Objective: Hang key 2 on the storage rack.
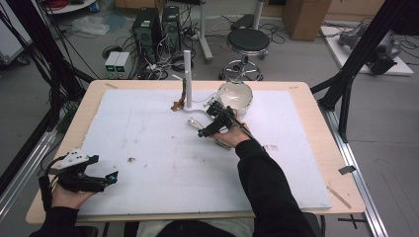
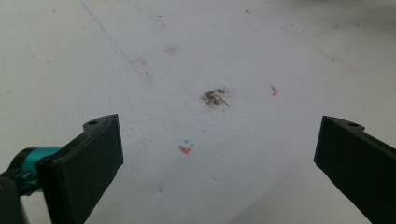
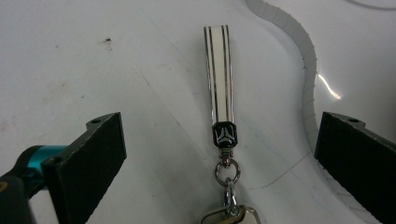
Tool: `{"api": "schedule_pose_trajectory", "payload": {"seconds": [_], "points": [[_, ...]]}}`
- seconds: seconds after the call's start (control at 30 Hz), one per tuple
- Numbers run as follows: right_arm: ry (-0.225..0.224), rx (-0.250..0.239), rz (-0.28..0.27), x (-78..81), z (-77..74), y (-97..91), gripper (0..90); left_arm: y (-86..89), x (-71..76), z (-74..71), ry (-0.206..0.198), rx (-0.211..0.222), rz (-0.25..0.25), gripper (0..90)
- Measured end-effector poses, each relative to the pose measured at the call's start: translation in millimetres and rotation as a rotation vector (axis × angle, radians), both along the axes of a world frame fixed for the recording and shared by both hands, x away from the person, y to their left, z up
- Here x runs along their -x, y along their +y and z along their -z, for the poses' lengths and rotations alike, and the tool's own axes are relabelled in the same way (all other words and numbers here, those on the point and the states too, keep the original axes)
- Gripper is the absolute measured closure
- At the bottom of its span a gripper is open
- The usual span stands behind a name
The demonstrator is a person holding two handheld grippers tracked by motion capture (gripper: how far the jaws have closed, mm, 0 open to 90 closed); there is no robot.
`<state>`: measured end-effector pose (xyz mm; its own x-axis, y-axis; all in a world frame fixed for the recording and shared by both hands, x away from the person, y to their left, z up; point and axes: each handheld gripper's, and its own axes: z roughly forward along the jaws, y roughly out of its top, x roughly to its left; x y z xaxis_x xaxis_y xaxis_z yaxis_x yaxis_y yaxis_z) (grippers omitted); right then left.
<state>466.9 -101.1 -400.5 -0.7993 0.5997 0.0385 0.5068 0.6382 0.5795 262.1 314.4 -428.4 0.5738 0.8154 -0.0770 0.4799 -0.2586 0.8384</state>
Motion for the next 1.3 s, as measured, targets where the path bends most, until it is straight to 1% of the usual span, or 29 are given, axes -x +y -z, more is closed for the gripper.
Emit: {"api": "schedule_pose_trajectory", "payload": {"seconds": [0.07, 0.13, 0.2, 0.23, 0.27, 0.33, 0.37, 0.43, 0.5, 0.53, 0.63, 0.7, 0.73, 0.77, 0.8, 0.83, 0.9, 0.97, 1.03, 1.07, 1.17, 1.3], "points": [[0.004, 0.005, -0.002, -3.6, -0.1, 4.3, 0.9, -0.3, -0.5, -0.9, 0.0, 0.008, 0.004, 1.7], [-0.003, 0.006, -0.012, -6.5, -1.5, 10.4, 1.3, -0.4, -0.6, -1.6, -0.001, 0.016, 0.007, 1.7], [-0.008, -0.017, -0.021, -8.4, -1.7, 14.1, 3.2, 0.2, -0.8, -2.3, -0.002, 0.025, 0.012, 1.7], [-0.004, -0.022, -0.017, -9.1, -0.9, 15.3, 3.2, 0.4, -1.0, -2.4, -0.002, 0.028, 0.015, 1.7], [0.001, -0.016, -0.018, -10.4, 0.5, 16.4, 3.2, 0.7, -1.1, -2.6, -0.001, 0.029, 0.016, 2.0], [-0.002, 0.024, -0.027, -13.2, 2.8, 20.0, 3.2, 1.4, -1.6, -3.1, 0.0, 0.026, 0.018, 2.5], [-0.002, 0.032, -0.027, -14.6, 3.0, 22.2, 3.2, 1.4, -1.6, -3.3, -0.001, 0.028, 0.015, 2.5], [-0.005, 0.036, -0.031, -18.0, 1.9, 27.0, 3.2, 1.8, -1.5, -4.0, -0.003, 0.03, 0.013, 2.5], [-0.002, 0.019, -0.031, -20.6, 2.0, 30.9, 3.3, 2.1, -1.3, -4.6, -0.006, 0.033, 0.01, 2.5], [0.001, 0.018, -0.032, -21.8, 3.2, 32.5, 3.3, 2.4, -1.3, -4.9, -0.008, 0.032, 0.011, 2.5], [0.014, 0.055, -0.029, -25.8, 8.1, 37.1, 3.2, 2.3, -1.9, -4.8, -0.004, 0.043, 0.027, 2.5], [0.023, 0.041, -0.025, -28.0, 7.6, 41.1, 3.3, 1.1, -2.0, -4.7, -0.007, 0.043, 0.037, 2.5], [0.017, 0.045, -0.03, -29.1, 7.0, 44.8, 3.9, 0.8, -2.1, -4.7, -0.006, 0.042, 0.038, 2.5], [0.017, 0.055, -0.035, -30.1, 7.3, 47.3, 4.4, 0.9, -2.0, -4.8, -0.006, 0.038, 0.04, 2.5], [0.018, 0.082, -0.042, -32.1, 8.4, 50.7, 4.4, 0.9, -1.8, -4.8, -0.008, 0.038, 0.039, 2.5], [0.018, 0.094, -0.042, -33.5, 9.1, 51.7, 4.7, 1.3, -1.5, -5.0, -0.01, 0.039, 0.038, 2.5], [0.032, 0.093, -0.029, -37.6, 10.8, 52.1, 5.3, 2.1, -1.3, -5.1, -0.011, 0.038, 0.036, 2.5], [0.045, 0.095, -0.028, -40.6, 12.0, 51.4, 9.8, 2.5, -1.6, -4.9, -0.006, 0.036, 0.038, 2.5], [0.058, 0.092, -0.044, -42.5, 12.5, 50.0, 20.1, 1.9, -1.5, -4.6, -0.002, 0.037, 0.043, 2.5], [0.065, 0.088, -0.049, -42.8, 13.1, 50.0, 22.9, 1.8, -1.6, -4.5, -0.003, 0.032, 0.047, 2.5], [0.07, 0.098, -0.044, -44.5, 15.9, 50.2, 27.3, 0.7, -1.6, -4.5, -0.007, 0.031, 0.048, 2.5], [0.067, 0.097, -0.032, -44.9, 17.7, 52.0, 38.4, 0.6, -1.2, -4.0, -0.008, 0.025, 0.046, 2.5]]}}
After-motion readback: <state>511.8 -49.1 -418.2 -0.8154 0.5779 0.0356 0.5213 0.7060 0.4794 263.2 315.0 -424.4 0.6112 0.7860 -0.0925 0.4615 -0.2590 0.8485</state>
